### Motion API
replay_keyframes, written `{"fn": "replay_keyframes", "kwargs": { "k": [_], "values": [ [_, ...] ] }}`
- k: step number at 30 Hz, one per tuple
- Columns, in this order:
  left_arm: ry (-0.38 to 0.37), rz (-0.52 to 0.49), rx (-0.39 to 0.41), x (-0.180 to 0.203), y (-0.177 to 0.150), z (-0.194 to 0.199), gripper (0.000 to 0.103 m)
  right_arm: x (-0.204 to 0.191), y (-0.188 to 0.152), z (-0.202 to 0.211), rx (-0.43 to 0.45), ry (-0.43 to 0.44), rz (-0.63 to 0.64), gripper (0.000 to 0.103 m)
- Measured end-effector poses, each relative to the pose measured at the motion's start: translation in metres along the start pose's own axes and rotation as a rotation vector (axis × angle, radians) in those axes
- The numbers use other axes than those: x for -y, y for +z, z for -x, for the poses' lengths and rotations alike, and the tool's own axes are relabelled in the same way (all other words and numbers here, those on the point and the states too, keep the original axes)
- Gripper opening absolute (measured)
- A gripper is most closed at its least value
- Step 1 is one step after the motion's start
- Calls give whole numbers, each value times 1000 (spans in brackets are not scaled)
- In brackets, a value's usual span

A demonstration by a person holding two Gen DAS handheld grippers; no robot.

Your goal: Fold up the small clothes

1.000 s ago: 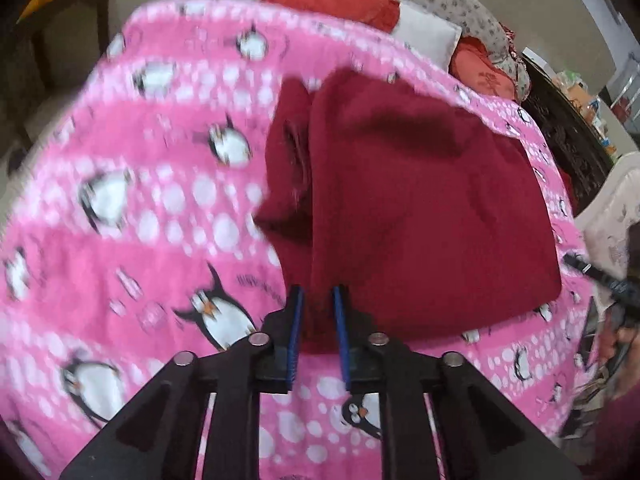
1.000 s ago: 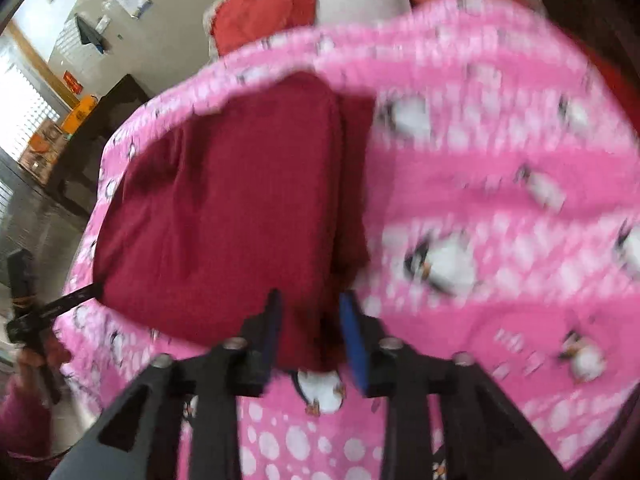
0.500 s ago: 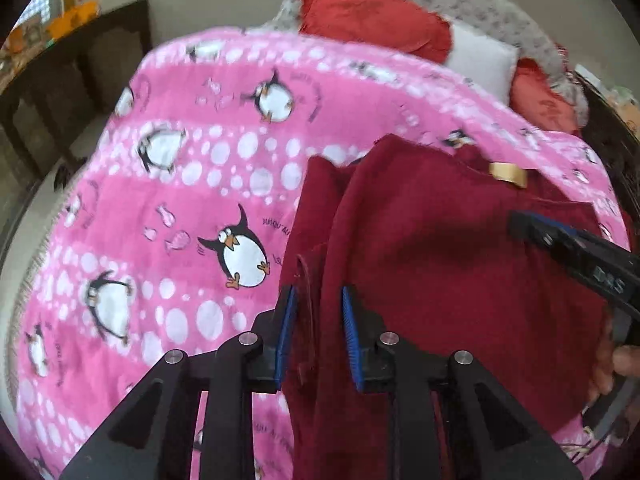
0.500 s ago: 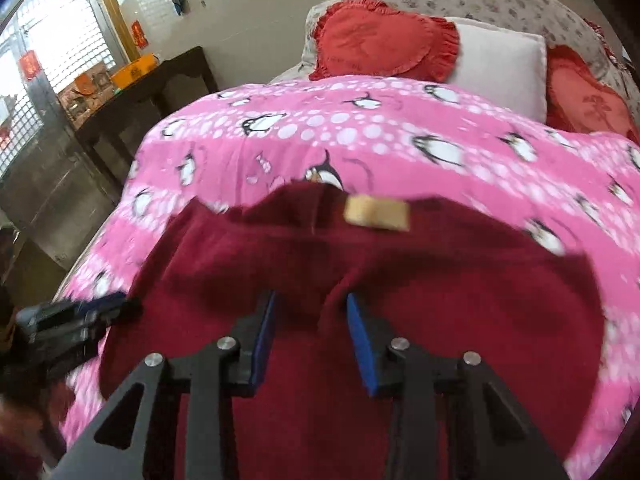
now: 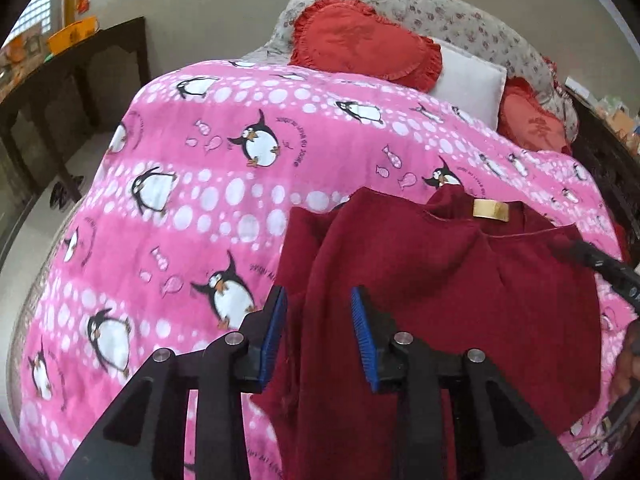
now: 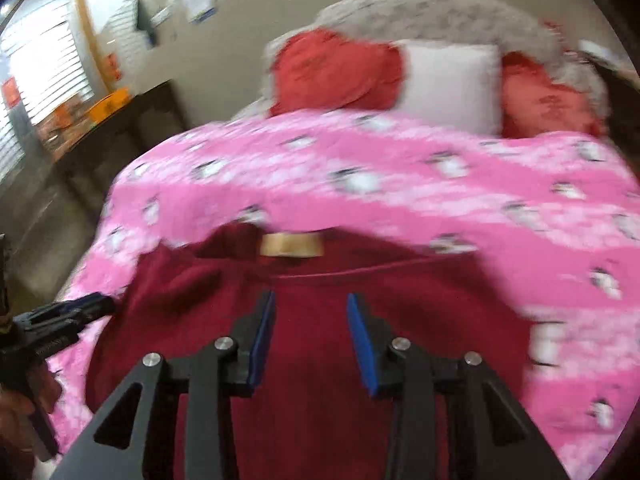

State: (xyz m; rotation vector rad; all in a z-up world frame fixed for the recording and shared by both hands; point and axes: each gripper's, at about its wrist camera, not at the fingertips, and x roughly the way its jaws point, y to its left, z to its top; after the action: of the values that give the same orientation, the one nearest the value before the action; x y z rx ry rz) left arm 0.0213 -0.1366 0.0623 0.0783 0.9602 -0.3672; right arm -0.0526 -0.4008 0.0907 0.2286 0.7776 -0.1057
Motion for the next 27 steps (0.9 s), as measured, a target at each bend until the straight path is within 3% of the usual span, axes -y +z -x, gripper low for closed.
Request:
{"fn": "replay_keyframes", "kwargs": {
  "k": [2,4,7,11,15,18,23,27],
  "values": [
    [29,-1,-22,1,2,-16,13,26,-1,5,3,-125,-24,39],
    [56,6,-59,1,1,-32,13,52,-5,-10,-51,-227,-54,38],
    [71,10,-46,-1,-2,-34,21,77,-10,-23,-80,-183,-108,34],
    [73,14,-46,-2,-3,-32,23,60,-3,-9,-70,-211,-74,37],
    [79,4,-43,-2,-6,-22,23,38,-4,17,-38,-112,-96,46],
    [82,-6,-44,-2,-8,-15,23,10,-14,24,-64,-27,-49,48],
    [82,-2,-32,-3,-12,0,23,-36,-23,5,-109,54,9,48],
    [80,12,-30,-8,-16,10,23,-64,-28,-19,-139,153,-32,47]
  ]
}}
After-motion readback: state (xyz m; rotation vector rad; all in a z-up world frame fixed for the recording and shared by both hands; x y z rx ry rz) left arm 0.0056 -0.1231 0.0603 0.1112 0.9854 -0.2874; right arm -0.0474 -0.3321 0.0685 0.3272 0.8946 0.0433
